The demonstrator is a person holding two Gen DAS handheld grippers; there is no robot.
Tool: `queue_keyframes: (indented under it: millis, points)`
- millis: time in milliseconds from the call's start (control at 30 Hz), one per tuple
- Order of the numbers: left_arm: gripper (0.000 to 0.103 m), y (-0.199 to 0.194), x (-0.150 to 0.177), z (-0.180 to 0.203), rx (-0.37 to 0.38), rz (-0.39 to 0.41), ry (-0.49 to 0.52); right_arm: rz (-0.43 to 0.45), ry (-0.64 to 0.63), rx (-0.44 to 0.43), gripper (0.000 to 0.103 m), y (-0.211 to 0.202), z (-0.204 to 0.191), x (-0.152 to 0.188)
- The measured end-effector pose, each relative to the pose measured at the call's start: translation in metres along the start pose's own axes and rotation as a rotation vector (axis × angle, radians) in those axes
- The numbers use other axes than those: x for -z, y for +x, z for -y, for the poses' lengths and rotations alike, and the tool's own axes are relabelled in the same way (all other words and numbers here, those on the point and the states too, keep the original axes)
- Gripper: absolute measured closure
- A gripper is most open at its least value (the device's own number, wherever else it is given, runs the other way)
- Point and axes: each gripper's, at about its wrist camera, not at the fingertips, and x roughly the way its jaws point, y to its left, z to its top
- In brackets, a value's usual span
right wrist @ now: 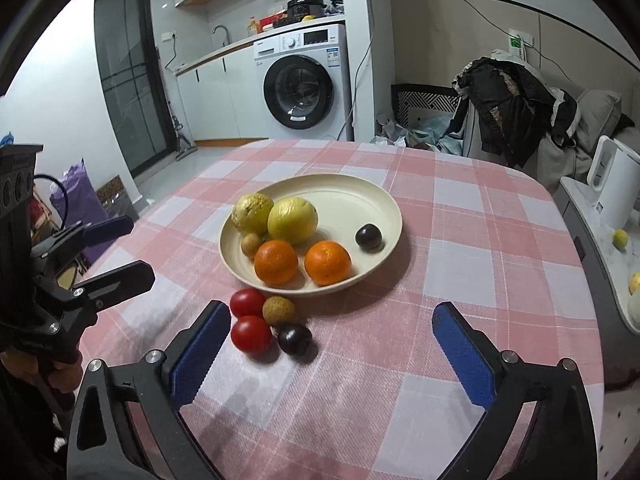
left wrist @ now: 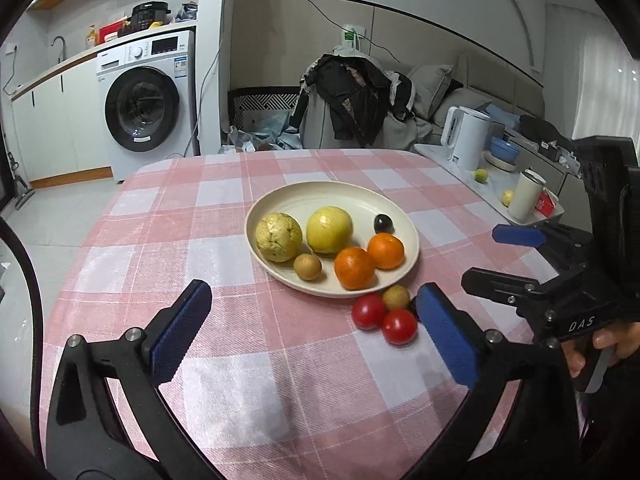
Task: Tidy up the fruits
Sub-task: 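Open both tools to release the pear and orange onto the plate, then withdraw both tools and grasp the dark plum with the right tool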
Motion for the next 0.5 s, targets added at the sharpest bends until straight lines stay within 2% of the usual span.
queue_keyframes:
  millis: [300, 500]
  points:
    - [0.001, 0.015, 0.011, 0.021, 0.003, -0.059, 0.069, -0.085, -0.030, 0.040, 0.000, 0.013, 0.006, 0.010]
    - [0.001, 0.020, 0.012, 0.019, 0.009, -0.079, 0.060, -0.155, -0.033, 0.065, 0.000, 0.031, 0.007, 0.018]
